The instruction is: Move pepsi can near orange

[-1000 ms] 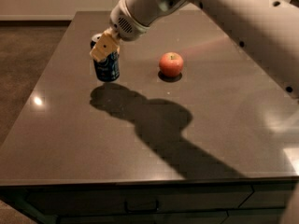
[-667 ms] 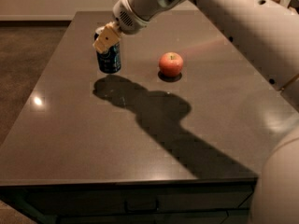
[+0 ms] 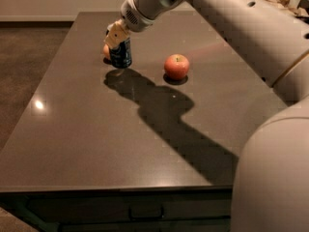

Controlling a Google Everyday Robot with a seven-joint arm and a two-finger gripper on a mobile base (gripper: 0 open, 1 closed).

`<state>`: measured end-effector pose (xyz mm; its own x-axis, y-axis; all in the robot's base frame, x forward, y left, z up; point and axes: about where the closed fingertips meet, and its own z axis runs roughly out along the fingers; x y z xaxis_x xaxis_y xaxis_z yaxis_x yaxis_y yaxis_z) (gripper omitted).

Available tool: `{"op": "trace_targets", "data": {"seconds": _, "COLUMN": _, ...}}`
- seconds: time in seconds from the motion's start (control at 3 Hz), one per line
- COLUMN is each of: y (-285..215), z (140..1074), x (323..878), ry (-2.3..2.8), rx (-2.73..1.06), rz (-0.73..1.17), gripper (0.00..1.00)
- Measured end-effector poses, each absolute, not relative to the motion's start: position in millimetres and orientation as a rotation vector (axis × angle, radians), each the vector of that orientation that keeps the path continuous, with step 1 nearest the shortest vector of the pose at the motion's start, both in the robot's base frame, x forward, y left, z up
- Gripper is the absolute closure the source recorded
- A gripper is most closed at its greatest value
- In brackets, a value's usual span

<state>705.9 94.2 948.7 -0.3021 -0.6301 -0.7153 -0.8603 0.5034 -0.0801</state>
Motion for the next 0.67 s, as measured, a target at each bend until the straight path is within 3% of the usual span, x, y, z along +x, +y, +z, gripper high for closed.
{"op": "trace_targets", "data": {"seconds": 0.33, "y": 88.6, "z": 937.9, "x": 722.8, "ry": 2.058, "rx": -1.189, "rz": 0.379, "gripper": 0.84}}
{"op": "trace_targets", "data": {"seconds": 0.67, "y": 85.8, "z": 924.8, "x": 731.9, "ry": 2.059, "rx": -1.181, "rz": 0.384, "gripper": 0.61}}
